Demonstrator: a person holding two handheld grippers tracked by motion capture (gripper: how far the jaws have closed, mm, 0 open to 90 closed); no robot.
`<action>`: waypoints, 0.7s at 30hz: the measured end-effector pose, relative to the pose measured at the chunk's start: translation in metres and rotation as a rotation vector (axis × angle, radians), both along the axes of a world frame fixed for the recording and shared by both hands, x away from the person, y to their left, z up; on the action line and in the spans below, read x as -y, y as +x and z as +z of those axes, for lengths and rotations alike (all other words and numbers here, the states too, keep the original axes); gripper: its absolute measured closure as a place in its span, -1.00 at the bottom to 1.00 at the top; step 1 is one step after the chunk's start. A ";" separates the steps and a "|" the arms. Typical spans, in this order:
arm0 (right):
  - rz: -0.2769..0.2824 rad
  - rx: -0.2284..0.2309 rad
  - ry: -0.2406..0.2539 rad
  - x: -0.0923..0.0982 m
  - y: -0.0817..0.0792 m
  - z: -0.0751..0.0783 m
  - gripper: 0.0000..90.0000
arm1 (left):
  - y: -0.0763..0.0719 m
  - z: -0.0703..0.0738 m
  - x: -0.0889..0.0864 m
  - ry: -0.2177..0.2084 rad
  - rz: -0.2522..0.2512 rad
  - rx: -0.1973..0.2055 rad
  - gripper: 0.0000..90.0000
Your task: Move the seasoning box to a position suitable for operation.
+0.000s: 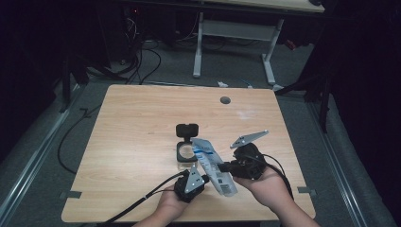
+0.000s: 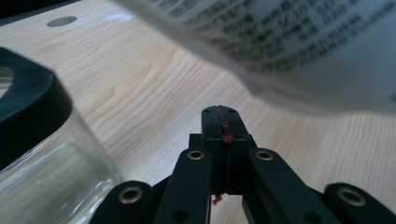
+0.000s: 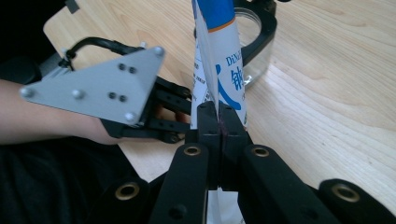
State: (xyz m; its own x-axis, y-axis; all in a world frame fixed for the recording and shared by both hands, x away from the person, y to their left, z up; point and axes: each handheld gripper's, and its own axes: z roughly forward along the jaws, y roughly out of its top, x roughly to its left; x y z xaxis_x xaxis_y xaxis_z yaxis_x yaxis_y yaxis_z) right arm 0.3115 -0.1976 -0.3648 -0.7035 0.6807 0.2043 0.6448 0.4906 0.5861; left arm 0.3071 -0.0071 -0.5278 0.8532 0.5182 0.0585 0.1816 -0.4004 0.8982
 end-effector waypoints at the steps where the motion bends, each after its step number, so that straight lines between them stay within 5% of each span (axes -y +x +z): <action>1: 0.003 0.000 0.001 -0.001 0.000 -0.001 1.00 | 0.000 0.000 0.001 -0.002 -0.007 0.002 1.00; 10: -0.005 -0.019 0.014 -0.001 0.005 -0.007 1.00 | -0.008 0.000 0.001 -0.019 -0.066 0.019 0.99; 14: -0.018 -0.007 0.015 0.001 0.005 -0.004 1.00 | -0.006 -0.001 0.000 -0.009 -0.097 -0.024 0.26; 17: -0.026 -0.006 0.021 0.001 0.005 0.000 1.00 | -0.010 -0.002 0.003 0.014 -0.105 -0.007 -0.22; 21: -0.020 0.007 0.033 -0.006 0.006 0.004 1.00 | -0.017 -0.001 0.008 -0.005 -0.113 0.031 -0.38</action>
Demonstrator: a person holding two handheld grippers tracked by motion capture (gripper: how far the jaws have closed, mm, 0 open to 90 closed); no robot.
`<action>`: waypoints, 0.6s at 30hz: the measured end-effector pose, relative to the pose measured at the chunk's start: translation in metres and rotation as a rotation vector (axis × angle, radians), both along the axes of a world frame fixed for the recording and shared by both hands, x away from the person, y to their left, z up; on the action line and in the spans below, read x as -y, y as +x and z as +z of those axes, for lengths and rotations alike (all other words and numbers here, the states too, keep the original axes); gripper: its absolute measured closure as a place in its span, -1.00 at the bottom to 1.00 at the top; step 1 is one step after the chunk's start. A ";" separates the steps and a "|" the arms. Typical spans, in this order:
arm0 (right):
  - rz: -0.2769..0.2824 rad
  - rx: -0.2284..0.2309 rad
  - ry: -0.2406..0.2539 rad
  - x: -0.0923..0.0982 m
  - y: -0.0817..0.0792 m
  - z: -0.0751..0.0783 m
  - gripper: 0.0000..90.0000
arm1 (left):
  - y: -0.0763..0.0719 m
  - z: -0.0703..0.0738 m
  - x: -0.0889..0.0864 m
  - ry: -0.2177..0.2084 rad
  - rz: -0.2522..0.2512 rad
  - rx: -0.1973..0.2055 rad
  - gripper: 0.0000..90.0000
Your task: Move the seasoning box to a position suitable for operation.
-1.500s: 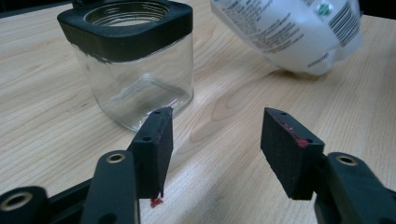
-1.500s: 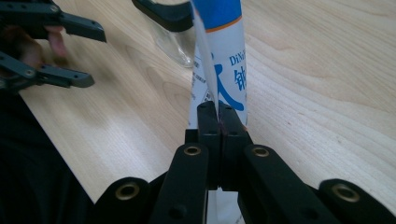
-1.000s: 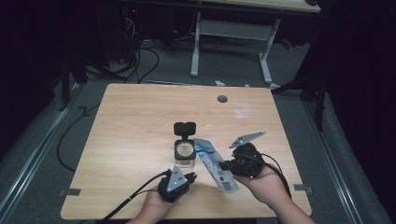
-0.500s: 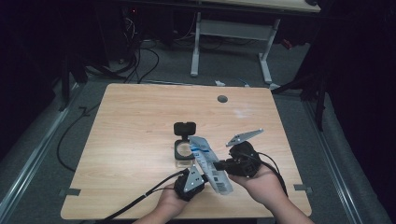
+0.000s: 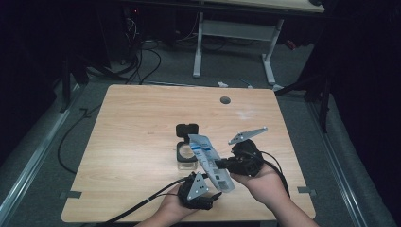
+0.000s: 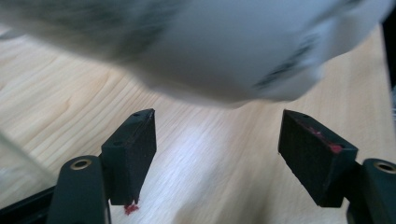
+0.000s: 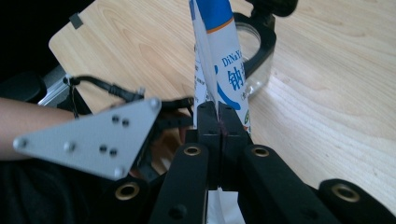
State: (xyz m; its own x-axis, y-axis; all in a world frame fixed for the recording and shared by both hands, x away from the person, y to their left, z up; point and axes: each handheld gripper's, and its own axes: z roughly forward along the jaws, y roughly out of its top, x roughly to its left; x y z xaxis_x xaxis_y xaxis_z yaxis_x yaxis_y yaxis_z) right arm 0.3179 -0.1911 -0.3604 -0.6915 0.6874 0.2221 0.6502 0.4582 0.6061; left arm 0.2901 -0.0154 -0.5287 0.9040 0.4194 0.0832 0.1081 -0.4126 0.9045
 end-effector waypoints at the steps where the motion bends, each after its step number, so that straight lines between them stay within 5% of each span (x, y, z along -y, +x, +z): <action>1: 0.003 0.001 0.002 -0.002 0.000 0.001 1.00 | -0.001 0.000 0.001 -0.007 0.006 0.008 -0.39; 8: 0.012 -0.008 0.016 -0.009 0.002 0.000 1.00 | 0.004 0.004 0.001 -0.045 0.088 -0.020 -0.21; 13: -0.004 -0.004 0.007 -0.003 0.003 -0.002 1.00 | -0.001 0.004 -0.002 -0.047 0.081 0.004 0.05; 18: -0.009 -0.004 -0.009 0.000 0.002 -0.005 1.00 | -0.004 0.003 -0.001 -0.026 0.059 0.017 0.10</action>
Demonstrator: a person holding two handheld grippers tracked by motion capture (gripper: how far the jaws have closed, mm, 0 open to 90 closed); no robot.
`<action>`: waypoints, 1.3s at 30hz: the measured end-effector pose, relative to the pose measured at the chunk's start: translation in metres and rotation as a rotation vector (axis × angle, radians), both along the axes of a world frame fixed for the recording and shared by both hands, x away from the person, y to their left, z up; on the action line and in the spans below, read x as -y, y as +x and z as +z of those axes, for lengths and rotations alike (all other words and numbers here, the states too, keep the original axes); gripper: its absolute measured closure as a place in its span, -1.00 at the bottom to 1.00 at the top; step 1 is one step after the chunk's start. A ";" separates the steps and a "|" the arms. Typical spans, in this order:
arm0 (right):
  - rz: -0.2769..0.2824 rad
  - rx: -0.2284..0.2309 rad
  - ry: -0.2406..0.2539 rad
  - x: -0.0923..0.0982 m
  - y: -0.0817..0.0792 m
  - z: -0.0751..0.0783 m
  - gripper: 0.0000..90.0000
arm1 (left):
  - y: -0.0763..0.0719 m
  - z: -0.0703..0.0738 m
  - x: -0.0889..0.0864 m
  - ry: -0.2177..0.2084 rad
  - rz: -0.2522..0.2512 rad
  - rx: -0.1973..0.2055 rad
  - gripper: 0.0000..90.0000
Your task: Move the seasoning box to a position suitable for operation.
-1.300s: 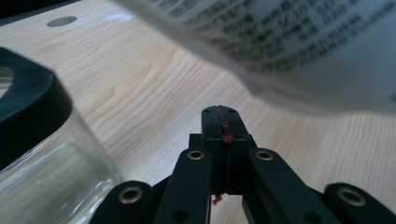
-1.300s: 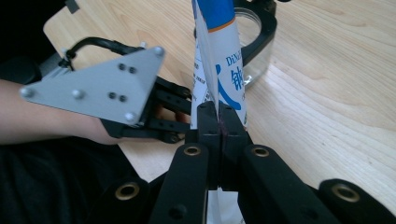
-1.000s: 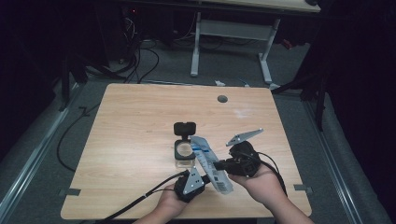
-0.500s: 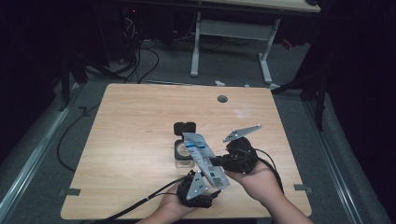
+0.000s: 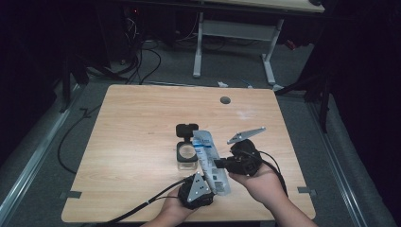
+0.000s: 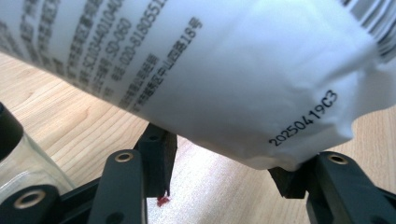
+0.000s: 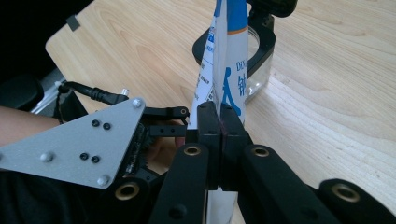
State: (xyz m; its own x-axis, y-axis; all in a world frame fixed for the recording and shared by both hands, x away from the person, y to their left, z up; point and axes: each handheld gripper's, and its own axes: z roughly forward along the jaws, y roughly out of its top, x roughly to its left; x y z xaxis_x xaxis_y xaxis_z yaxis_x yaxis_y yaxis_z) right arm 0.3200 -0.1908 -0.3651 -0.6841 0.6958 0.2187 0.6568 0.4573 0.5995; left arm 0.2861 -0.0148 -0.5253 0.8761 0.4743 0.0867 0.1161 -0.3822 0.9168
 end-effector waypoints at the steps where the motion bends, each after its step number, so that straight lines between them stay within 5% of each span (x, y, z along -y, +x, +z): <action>1: -0.001 0.000 -0.006 -0.001 0.000 0.000 1.00 | -0.001 0.000 0.000 0.001 -0.003 0.007 0.12; 20: 0.030 0.018 -0.095 -0.010 0.010 -0.003 1.00 | -0.015 0.005 -0.007 0.033 0.027 -0.009 0.33; 39: 0.063 0.038 -0.183 -0.033 0.030 0.003 1.00 | -0.015 0.016 -0.013 0.005 0.085 -0.016 0.36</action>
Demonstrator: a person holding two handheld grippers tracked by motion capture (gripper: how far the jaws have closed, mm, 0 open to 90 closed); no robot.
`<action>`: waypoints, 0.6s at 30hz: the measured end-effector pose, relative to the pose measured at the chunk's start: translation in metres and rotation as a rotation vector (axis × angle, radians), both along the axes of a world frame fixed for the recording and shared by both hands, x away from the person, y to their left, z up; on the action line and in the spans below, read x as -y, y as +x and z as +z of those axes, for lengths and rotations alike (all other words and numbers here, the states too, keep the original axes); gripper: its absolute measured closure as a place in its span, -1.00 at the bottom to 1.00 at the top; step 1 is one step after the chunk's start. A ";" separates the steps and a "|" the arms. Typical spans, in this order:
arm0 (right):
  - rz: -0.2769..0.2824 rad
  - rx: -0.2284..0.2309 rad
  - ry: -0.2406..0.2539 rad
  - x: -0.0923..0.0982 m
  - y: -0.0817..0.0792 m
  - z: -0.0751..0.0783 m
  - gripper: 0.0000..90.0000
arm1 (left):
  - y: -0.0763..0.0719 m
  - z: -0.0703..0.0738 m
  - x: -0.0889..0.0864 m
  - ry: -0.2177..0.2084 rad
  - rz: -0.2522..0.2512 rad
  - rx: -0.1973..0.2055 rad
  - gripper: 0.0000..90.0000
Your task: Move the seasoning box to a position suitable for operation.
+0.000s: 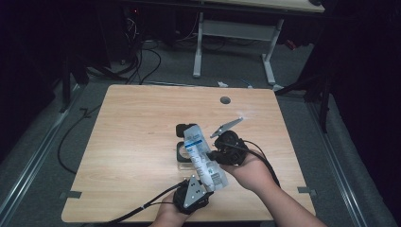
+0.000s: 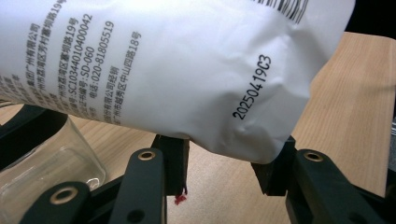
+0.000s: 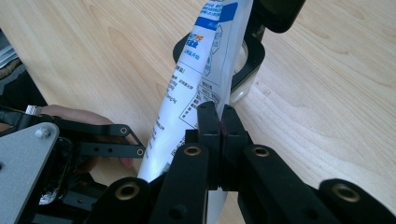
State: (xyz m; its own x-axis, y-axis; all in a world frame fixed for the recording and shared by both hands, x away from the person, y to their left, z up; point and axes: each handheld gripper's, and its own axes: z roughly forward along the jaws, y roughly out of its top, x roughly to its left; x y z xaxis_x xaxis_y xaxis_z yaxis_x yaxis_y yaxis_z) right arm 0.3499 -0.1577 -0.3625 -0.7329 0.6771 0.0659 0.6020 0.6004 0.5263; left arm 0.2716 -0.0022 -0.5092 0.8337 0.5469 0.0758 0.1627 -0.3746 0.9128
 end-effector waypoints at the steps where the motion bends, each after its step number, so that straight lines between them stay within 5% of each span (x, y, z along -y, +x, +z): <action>1: 0.000 0.002 -0.006 -0.001 0.001 0.000 1.00 | 0.001 0.000 0.000 0.001 0.002 -0.002 0.36; 18: 0.007 0.027 -0.079 -0.016 0.015 0.001 1.00 | 0.011 0.006 0.003 -0.031 0.013 -0.013 0.37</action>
